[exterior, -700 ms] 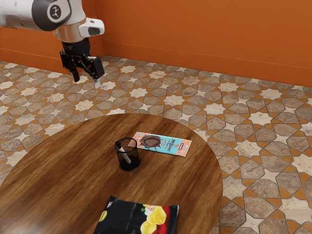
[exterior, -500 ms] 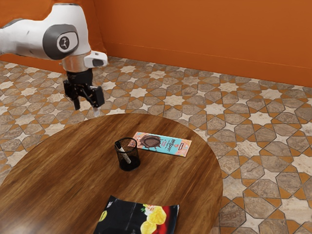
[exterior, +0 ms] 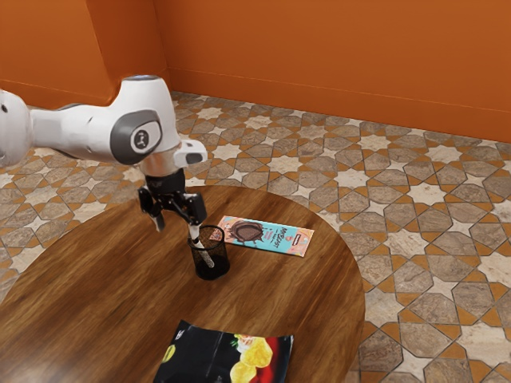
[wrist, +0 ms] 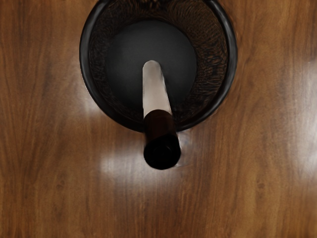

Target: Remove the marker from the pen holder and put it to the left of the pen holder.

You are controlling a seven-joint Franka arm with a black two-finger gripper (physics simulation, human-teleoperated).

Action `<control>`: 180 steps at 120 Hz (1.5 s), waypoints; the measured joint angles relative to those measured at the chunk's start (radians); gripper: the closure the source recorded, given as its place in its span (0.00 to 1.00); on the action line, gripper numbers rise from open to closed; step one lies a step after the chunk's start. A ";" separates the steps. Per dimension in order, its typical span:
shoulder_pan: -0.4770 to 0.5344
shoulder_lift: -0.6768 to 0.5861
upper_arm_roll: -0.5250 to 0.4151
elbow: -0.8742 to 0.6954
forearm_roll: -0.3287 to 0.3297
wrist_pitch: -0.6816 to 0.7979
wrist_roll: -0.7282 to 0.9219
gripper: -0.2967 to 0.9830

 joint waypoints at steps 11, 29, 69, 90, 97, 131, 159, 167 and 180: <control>-0.076 0.029 -0.001 0.009 0.019 0.034 -0.040 0.25; -0.060 0.053 -0.001 0.007 0.031 0.064 -0.094 0.25; -0.046 0.067 -0.001 -0.010 0.030 0.088 -0.174 0.25; -0.047 0.066 0.004 -0.015 0.030 0.090 -0.201 0.25; -0.046 0.065 0.005 -0.022 0.030 0.090 -0.208 0.25; -0.038 0.083 0.014 0.010 0.034 0.090 -0.233 0.25; -0.018 0.144 0.016 0.071 0.033 0.090 -0.246 0.25; -0.017 0.149 0.016 0.080 0.033 0.090 -0.249 0.25; -0.017 0.156 0.016 0.086 0.033 0.090 -0.253 0.25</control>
